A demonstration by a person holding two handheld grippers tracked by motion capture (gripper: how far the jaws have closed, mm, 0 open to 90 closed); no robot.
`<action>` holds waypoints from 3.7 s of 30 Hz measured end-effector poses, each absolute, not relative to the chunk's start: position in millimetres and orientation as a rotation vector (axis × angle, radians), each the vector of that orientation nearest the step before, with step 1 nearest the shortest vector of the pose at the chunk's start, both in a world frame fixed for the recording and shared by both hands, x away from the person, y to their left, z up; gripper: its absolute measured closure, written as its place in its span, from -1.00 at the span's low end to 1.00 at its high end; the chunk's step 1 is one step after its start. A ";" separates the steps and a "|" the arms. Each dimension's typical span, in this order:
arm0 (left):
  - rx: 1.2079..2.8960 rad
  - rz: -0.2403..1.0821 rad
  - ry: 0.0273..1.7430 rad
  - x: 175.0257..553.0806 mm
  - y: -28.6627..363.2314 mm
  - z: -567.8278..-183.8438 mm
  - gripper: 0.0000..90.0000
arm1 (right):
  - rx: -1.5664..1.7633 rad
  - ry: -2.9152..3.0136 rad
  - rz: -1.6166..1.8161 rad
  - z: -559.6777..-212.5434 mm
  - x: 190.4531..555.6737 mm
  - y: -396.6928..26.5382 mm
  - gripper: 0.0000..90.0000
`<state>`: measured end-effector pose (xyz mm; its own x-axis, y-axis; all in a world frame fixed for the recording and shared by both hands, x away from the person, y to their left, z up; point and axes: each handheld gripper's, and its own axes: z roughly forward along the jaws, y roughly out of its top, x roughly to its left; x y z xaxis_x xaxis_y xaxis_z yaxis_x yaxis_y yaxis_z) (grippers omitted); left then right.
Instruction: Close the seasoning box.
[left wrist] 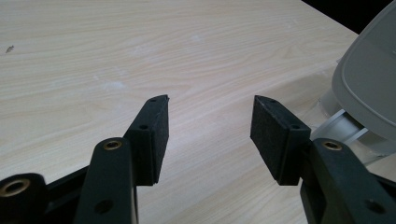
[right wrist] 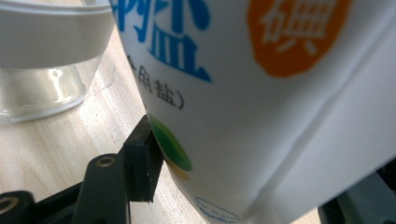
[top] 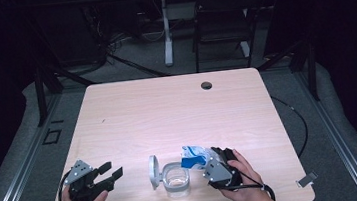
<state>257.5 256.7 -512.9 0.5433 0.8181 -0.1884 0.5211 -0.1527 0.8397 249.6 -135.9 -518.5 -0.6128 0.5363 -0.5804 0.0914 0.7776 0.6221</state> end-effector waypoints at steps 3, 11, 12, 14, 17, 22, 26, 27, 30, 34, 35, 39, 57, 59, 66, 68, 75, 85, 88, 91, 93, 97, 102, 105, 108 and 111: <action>1.814 0.391 1.104 257.8 256.9 -513.0 0.06 | 0.454 2.174 0.691 -520.6 249.6 -134.2 -0.11; 1.817 0.390 1.106 257.7 258.0 -512.2 0.06 | 0.426 2.206 0.677 -521.9 251.0 -130.9 -0.11; 1.816 0.389 1.106 257.8 258.0 -512.2 0.06 | 0.423 2.210 0.680 -522.3 251.2 -130.4 -0.11; 1.816 0.390 1.106 257.8 258.1 -512.2 0.06 | 0.410 2.214 0.670 -522.8 251.1 -129.5 -0.11; 1.814 0.390 1.105 257.7 258.3 -512.0 0.06 | 0.386 2.222 0.650 -523.3 251.0 -128.5 -0.11; 1.816 0.391 1.105 257.8 258.7 -512.1 0.06 | 0.351 2.226 0.601 -525.1 249.8 -126.0 -0.11; 1.815 0.390 1.110 257.7 259.1 -511.9 0.06 | 0.311 2.227 0.570 -527.3 249.4 -123.8 -0.11; 1.815 0.390 1.110 257.8 259.4 -511.9 0.06 | 0.296 2.229 0.541 -526.6 249.2 -123.3 -0.11; 1.811 0.390 1.109 257.9 259.8 -512.0 0.06 | 0.279 2.222 0.533 -530.1 249.5 -121.4 -0.11; 1.807 0.393 1.110 257.9 260.0 -512.0 0.06 | 0.256 2.225 0.477 -532.2 249.9 -120.0 -0.11; 1.806 0.392 1.109 257.9 260.2 -511.9 0.06 | 0.261 2.226 0.477 -532.9 250.1 -119.9 -0.11; 1.806 0.392 1.112 257.8 260.4 -511.9 0.06 | 0.260 2.223 0.468 -533.4 251.1 -120.2 -0.11; 1.807 0.387 1.120 258.5 262.3 -513.2 0.05 | 0.189 2.192 0.379 -532.7 251.9 -119.0 -0.11; 1.806 0.386 1.122 258.5 262.4 -513.3 0.06 | 0.182 2.192 0.370 -532.3 252.3 -119.0 -0.11; 1.805 0.384 1.122 258.6 262.4 -513.6 0.06 | 0.148 2.175 0.328 -530.9 252.3 -118.9 -0.11; 1.806 0.384 1.122 258.6 262.4 -513.4 0.06 | 0.142 2.174 0.301 -529.7 251.9 -119.0 -0.11; 1.803 0.385 1.121 258.6 262.6 -513.5 0.06 | 0.124 2.157 0.287 -530.2 251.9 -119.6 -0.11; 1.802 0.385 1.121 258.4 262.7 -513.1 0.06 | 0.078 2.139 0.235 -526.6 251.3 -119.1 -0.11; 1.801 0.385 1.121 258.6 262.7 -513.3 0.06 | 0.073 2.137 0.231 -525.8 251.0 -118.6 -0.11; 1.801 0.387 1.123 258.7 263.2 -513.6 0.06 | 0.066 2.136 0.223 -525.2 251.1 -118.2 -0.10; 1.801 0.387 1.124 258.7 263.4 -513.6 0.06 | 0.064 2.135 0.219 -525.1 251.1 -118.1 -0.10; 1.803 0.388 1.124 258.8 263.9 -513.7 0.06 | 0.061 2.127 0.215 -525.4 250.4 -117.1 -0.10; 1.803 0.388 1.124 258.7 263.6 -513.6 0.06 | 0.046 2.115 0.212 -525.7 250.5 -117.0 -0.10; 1.800 0.390 1.124 258.8 263.6 -513.8 0.06 | 0.045 2.116 0.210 -525.5 250.7 -117.0 -0.10; 1.797 0.388 1.126 258.9 264.5 -513.7 0.06 | 0.035 2.109 0.199 -525.2 250.7 -116.8 -0.10; 1.797 0.387 1.127 258.8 265.1 -513.4 0.06 | 0.025 2.105 0.179 -524.1 250.5 -116.4 -0.10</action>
<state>258.8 265.1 -513.4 0.5258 0.8259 -0.2036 0.5267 -0.1281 0.8404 250.5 -116.4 -524.1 -0.5159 0.0908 -0.8518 -0.0545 0.9889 0.1384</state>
